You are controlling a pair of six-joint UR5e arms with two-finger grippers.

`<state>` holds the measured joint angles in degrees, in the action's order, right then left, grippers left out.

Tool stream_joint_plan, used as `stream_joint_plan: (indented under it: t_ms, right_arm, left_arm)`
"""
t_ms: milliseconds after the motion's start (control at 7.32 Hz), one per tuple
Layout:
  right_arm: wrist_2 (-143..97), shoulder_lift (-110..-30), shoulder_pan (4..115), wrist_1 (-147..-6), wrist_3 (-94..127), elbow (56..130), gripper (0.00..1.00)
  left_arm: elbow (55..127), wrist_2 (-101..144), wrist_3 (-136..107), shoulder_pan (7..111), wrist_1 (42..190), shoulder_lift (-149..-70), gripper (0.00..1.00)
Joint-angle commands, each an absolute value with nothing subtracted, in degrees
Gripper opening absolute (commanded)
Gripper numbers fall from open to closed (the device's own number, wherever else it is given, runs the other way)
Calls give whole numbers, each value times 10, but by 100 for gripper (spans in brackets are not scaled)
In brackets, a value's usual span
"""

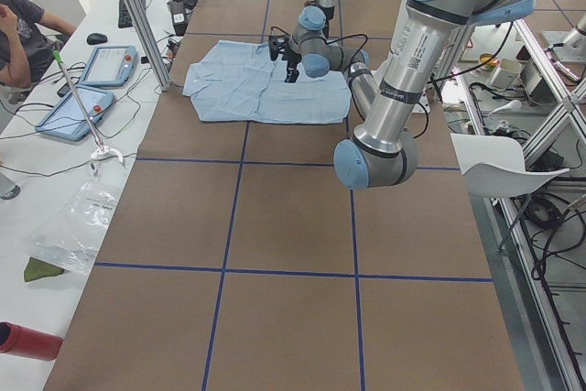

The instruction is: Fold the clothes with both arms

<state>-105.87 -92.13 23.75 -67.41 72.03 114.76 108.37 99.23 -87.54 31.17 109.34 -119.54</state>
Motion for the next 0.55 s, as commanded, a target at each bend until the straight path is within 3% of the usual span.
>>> stream_joint_plan:
  t_ms: [0,410]
  right_arm:
    - [-1075,-925,232,-674,721,1147,89]
    - [-1090,-926,228,-679,721,1144,82]
  left_arm:
    - [1084,992,-875,312,1093,-1195,98]
    - [1086,992,-875,312,1092,-1195,98]
